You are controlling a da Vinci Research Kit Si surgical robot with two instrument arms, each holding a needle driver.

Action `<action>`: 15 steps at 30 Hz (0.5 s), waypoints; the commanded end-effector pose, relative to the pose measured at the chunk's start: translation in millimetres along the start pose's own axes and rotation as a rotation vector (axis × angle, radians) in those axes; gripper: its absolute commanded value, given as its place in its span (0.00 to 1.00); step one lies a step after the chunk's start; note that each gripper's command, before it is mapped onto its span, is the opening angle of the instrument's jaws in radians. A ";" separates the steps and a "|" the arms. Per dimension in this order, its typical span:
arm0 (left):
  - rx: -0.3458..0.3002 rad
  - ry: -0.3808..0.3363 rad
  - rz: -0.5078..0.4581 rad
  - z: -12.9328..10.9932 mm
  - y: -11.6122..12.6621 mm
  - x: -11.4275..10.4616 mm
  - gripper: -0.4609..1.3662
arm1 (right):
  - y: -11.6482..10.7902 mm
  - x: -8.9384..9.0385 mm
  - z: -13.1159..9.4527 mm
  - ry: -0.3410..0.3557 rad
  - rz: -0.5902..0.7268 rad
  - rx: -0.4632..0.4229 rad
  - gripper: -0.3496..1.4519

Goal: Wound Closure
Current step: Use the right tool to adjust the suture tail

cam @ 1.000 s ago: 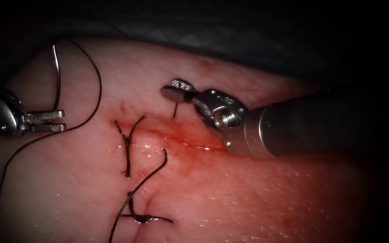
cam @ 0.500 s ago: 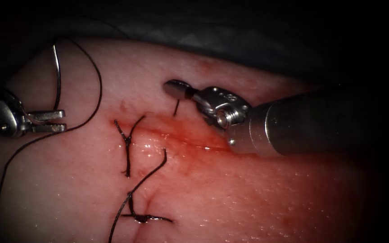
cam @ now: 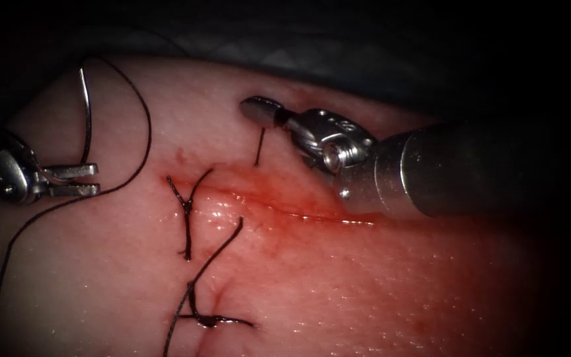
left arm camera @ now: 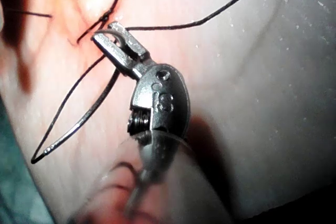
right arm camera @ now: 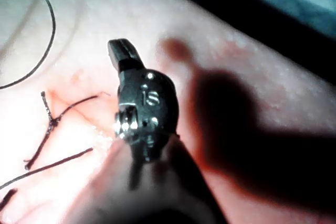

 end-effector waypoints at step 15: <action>-0.007 0.001 0.000 0.0 0.0 0.0 0.06 | -0.4 2.4 -0.1 0.033 -0.056 -0.016 0.00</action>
